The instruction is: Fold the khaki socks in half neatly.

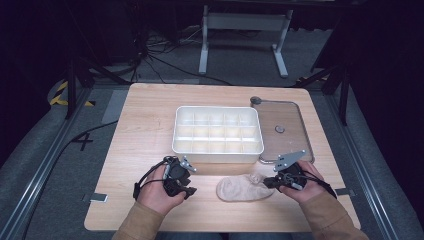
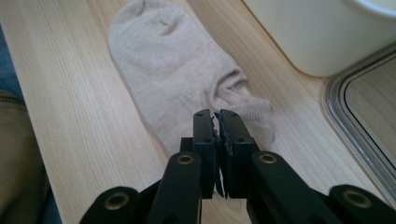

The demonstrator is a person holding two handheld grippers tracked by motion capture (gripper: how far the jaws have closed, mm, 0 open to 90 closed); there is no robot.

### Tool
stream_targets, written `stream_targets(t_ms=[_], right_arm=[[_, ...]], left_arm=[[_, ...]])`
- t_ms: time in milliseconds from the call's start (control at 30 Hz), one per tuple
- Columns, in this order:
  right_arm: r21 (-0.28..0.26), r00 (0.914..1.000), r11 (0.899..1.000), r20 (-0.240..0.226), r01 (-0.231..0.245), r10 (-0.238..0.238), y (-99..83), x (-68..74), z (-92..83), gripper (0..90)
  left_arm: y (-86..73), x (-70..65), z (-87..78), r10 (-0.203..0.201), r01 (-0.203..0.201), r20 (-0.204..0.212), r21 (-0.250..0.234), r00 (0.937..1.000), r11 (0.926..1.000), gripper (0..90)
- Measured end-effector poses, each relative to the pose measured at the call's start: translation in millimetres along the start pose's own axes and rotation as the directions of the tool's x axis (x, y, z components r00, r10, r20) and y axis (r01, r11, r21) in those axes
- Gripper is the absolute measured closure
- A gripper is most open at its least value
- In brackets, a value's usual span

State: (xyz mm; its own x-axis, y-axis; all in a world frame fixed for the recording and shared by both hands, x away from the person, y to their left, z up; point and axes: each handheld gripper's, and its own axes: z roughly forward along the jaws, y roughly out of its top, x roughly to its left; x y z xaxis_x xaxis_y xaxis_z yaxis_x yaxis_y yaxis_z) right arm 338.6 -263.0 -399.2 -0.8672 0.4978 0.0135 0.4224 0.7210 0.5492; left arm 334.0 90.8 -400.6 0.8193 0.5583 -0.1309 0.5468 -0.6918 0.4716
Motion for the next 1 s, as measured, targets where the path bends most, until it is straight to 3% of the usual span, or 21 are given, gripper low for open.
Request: stream_targets(t_ms=[67,200,333,433,500,667,767,1000], right_arm=[[-0.018,1.0,1.0,-0.001,0.001,-0.001,0.9,3.3,-0.7,87.5],[-0.053,1.0,0.999,-0.004,0.007,-0.007,2.1,9.1,-0.8,89.0],[-0.104,0.9997,0.995,-0.024,0.0,-0.002,4.5,19.1,3.7,90.0],[-0.107,0.9993,0.994,-0.034,0.013,-0.017,7.6,27.4,12.8,90.0],[-0.106,0.9986,0.994,-0.043,0.025,-0.03,9.1,32.7,18.7,90.0],[-0.103,0.9962,0.994,-0.068,0.047,-0.054,11.3,42.8,31.5,90.0],[-0.097,0.9958,0.994,-0.068,0.054,-0.061,11.9,46.1,39.8,90.0],[-0.042,0.9993,0.999,-0.024,0.026,-0.027,6.5,37.7,49.2,90.0]], left_arm=[[3.8,-2.4,0.5,0.014,-0.014,0.008,-0.023,0.9999,0.9996,61.8],[9.4,-8.5,2.4,0.047,-0.047,0.017,-0.003,0.9988,0.9989,60.8],[19.1,-16.4,7.1,0.07,-0.069,0.024,-0.023,0.9973,0.9973,58.7],[22.9,-20.9,11.7,0.069,-0.069,0.041,0.0,0.9967,0.9976,55.2],[24.2,-23.4,13.9,0.077,-0.076,0.032,-0.014,0.9966,0.997,54.2],[25.9,-24.7,18.4,0.042,-0.043,0.029,0.032,0.9987,0.9986,54.3],[26.5,-25.5,23.1,0.009,-0.01,0.034,0.028,0.9994,0.9996,55.2],[27.7,-27.9,32.1,0.014,-0.015,0.012,0.027,0.9998,0.9995,56.1]])
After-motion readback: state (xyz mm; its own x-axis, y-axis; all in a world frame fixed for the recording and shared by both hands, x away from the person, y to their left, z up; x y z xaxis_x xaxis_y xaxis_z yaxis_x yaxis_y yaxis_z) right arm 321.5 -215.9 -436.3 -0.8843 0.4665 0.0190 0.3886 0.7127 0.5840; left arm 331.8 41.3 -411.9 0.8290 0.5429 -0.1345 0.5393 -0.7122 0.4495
